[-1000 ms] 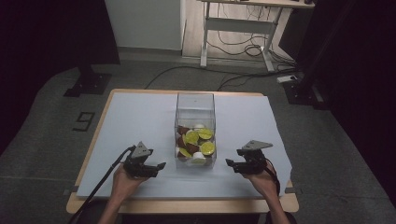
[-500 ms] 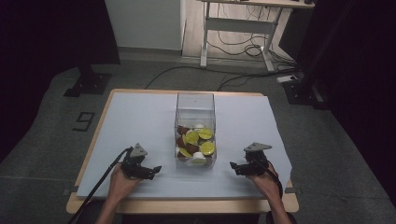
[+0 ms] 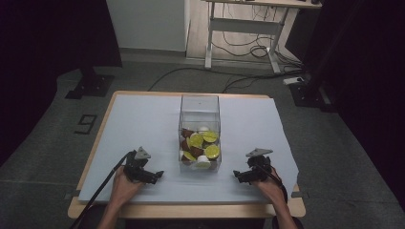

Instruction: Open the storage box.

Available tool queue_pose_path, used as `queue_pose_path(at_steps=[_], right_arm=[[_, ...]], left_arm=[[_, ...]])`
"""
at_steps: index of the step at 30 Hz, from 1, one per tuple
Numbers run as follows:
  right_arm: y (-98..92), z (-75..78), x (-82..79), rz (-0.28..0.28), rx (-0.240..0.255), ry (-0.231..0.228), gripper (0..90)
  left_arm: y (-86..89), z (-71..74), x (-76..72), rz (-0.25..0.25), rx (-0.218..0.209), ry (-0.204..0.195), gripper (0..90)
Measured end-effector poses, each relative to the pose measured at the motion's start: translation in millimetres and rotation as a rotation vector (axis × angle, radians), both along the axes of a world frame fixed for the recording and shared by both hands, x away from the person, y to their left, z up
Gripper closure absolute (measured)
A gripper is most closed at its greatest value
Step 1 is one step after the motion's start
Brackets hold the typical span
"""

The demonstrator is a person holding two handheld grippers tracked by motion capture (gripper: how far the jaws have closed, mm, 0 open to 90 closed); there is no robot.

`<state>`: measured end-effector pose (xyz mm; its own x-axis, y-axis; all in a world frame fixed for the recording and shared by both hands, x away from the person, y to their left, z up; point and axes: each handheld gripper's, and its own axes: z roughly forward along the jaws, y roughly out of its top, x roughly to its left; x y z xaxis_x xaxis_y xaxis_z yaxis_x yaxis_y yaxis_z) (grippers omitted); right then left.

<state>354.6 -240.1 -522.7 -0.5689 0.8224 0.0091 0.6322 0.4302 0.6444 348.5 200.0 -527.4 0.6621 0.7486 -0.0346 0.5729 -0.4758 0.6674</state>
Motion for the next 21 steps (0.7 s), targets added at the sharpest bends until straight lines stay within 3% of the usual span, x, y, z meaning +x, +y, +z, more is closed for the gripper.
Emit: queue_pose_path(at_steps=[2, 21], right_arm=[[2.4, -4.1, -0.1, 0.012, -0.025, 0.019, 0.0], [-0.2, -7.5, -3.2, 0.007, 0.002, -0.010, 0.0]], left_arm=[[-3.5, -0.7, -1.3, 0.001, 0.032, -0.011, 0.0], [-3.3, -0.9, -1.2, 0.002, 0.031, -0.010, 0.0]])
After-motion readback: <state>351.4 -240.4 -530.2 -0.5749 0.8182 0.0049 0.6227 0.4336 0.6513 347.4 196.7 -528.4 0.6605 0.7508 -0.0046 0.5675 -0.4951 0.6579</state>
